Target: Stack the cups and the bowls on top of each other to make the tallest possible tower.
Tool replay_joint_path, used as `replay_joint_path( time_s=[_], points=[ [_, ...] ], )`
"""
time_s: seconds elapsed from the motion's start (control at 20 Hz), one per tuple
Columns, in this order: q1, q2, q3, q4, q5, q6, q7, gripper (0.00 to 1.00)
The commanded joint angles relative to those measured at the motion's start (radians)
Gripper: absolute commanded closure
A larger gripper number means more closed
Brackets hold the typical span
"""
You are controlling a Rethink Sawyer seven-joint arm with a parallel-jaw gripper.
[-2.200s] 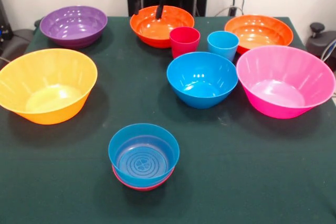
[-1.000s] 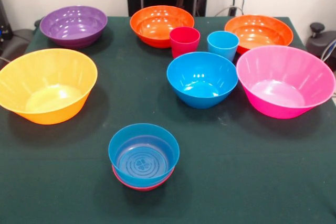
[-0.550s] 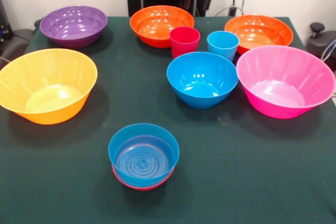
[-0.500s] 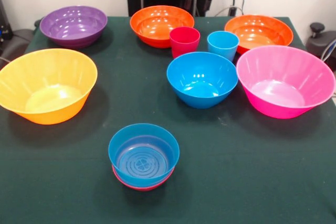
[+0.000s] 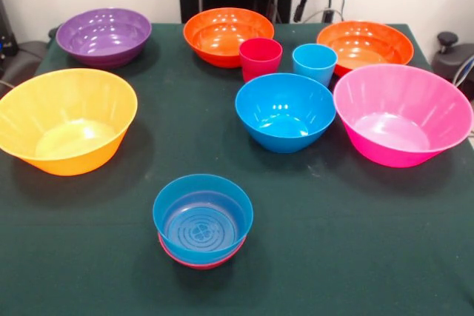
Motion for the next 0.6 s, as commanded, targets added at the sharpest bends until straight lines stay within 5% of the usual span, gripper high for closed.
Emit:
replay_joint_path(
  time_s=[0.05, 0.6],
  points=[
    [0.007, 0.098, 0.129, -0.059, -0.009, -0.093, 0.177, 0.0],
    [-0.013, 0.097, 0.15, -0.061, -0.02, -0.097, 0.198, 0.0]
  ],
)
